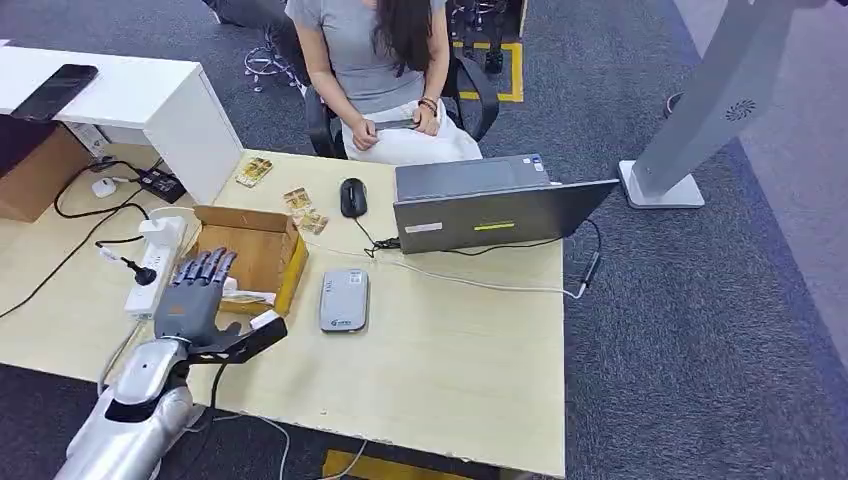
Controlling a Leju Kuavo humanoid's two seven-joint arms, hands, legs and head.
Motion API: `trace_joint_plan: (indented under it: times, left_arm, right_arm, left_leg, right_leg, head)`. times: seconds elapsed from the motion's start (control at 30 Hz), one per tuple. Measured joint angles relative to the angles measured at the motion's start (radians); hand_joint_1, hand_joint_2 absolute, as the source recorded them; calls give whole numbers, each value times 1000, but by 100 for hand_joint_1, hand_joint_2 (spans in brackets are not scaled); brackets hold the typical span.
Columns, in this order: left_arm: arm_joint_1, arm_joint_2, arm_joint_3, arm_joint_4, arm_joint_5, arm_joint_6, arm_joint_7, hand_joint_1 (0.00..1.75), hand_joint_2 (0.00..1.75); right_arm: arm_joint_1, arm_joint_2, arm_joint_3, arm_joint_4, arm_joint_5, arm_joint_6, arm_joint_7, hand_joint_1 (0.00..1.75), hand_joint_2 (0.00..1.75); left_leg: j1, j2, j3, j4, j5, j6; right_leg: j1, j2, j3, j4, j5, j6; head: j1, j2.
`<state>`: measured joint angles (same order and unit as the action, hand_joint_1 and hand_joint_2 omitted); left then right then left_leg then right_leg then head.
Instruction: Pass the card to the sensor for recognition and then transmit it.
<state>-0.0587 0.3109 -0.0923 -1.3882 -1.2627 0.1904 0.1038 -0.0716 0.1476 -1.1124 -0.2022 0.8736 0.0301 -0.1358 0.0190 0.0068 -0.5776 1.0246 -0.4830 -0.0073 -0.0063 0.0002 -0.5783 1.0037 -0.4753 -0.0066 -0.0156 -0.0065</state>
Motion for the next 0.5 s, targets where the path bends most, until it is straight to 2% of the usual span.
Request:
trace_joint_plan:
  times: [0.5]
  left_arm:
    - [-14, -13, -1, 56, 20, 0, 0, 0, 175]
  right_arm:
    - [0, 0, 0, 0, 6, 0, 2, 0, 0]
  left_leg:
    - [0, 0, 0, 0, 0, 0]
  right_leg:
    - [0, 0, 0, 0, 0, 0]
  head:
    - [0, 0]
